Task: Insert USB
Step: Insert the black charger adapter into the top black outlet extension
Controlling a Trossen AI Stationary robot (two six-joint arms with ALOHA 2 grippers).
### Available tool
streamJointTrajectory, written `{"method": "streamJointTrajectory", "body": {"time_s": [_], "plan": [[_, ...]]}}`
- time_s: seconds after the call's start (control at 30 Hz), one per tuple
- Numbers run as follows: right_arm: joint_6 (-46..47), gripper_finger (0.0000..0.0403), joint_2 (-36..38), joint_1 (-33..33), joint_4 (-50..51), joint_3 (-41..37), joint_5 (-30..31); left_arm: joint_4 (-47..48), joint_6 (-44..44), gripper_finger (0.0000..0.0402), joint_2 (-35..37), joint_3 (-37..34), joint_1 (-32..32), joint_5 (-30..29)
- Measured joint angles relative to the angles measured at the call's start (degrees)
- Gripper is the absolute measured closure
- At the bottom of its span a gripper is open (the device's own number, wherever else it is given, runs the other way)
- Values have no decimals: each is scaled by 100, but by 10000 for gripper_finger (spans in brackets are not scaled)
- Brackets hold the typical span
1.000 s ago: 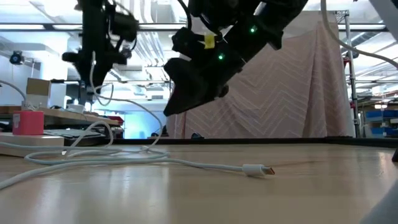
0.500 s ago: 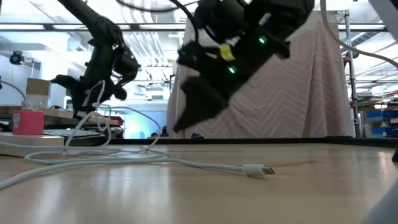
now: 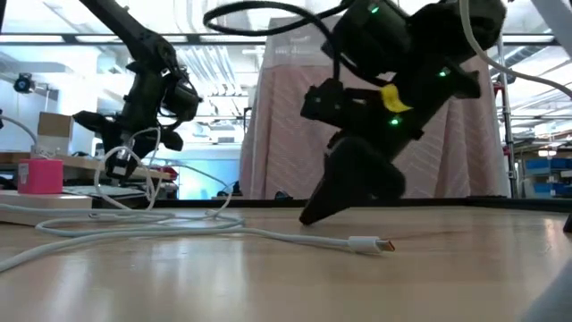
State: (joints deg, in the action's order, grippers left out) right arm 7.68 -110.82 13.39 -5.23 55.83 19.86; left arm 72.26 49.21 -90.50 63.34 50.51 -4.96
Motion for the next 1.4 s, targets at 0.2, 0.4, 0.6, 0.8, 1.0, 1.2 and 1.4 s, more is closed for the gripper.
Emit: {"method": "streamJointTrajectory", "body": {"time_s": [0.2,0.4,0.6,0.8,1.0,1.2,1.4], "plan": [[21,355,59,199,0,-90,5,-192,320,269,20,-379,-132,-8],[-30,367,72,224,-1,-116,-34,-308,411,269,49,-550,-136,-27],[-168,371,68,222,19,-69,-42,-313,296,268,210,-289,-129,-86],[-171,370,65,225,2,-61,-57,-251,300,267,271,-306,-128,-264],[-171,367,65,225,-4,-63,-58,-209,311,268,271,-491,-110,-340],[-171,362,63,225,-8,-63,-51,-254,373,267,269,-715,-74,-375],[-171,369,61,225,-15,-65,-52,-374,270,263,269,-768,-75,-394]]}}
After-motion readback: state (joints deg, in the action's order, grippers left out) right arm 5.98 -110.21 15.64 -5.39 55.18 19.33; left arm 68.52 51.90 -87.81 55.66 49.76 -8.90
